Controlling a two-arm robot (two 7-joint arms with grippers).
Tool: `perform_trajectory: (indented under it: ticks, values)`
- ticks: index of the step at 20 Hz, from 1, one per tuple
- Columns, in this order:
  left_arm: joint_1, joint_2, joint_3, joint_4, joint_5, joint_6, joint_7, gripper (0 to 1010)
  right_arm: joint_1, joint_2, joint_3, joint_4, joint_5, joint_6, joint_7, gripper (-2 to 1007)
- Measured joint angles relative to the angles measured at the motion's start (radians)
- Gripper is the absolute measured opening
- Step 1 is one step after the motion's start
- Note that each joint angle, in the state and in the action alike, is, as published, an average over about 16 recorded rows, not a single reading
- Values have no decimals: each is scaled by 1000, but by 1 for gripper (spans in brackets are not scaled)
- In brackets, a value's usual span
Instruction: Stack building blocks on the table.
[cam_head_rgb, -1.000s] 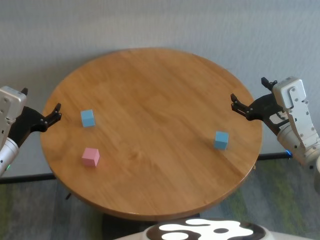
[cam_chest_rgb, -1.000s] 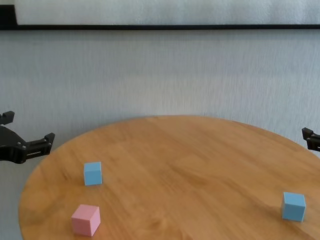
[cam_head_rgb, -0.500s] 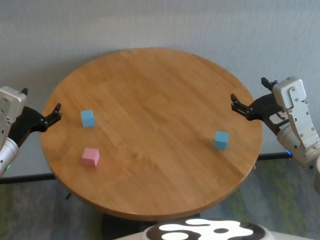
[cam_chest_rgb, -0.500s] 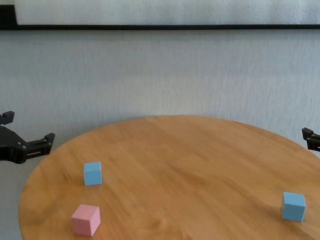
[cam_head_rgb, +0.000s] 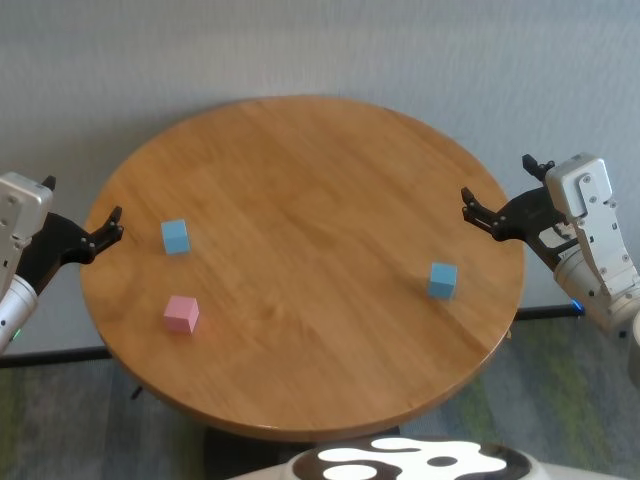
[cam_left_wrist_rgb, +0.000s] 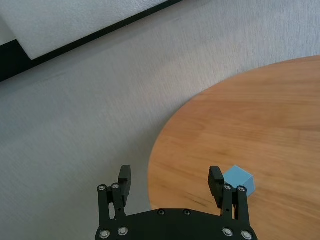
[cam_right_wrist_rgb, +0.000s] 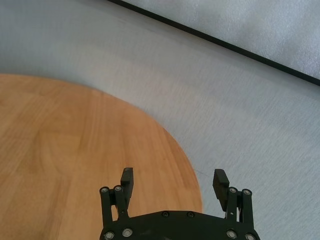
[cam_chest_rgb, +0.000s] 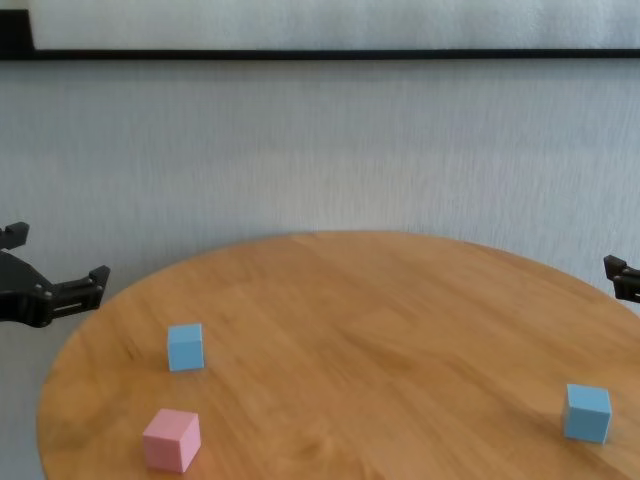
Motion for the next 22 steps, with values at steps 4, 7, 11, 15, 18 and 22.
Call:
perform_trajectory:
  ticks: [4,7,11,15,18,22]
  values:
    - [0,0,0,0,0,0,-1,1000,0,0,0,0,0,0,0,1005]
    - [2,0,-3,-4,-9,5,-16,1000,0,0,0,0,0,0,0,1005]
    - [11,3,-14,-21,-52,40,-56,1000,0,0,0,0,0,0,0,1005]
    - [28,7,-38,-50,-129,105,-112,1000,0,0,0,0,0,0,0,1005]
    - [43,9,-62,-76,-202,174,-158,1000,0,0,0,0,0,0,0,1005]
    - [63,16,-97,-118,-305,285,-220,1000,0,0,0,0,0,0,0,1005]
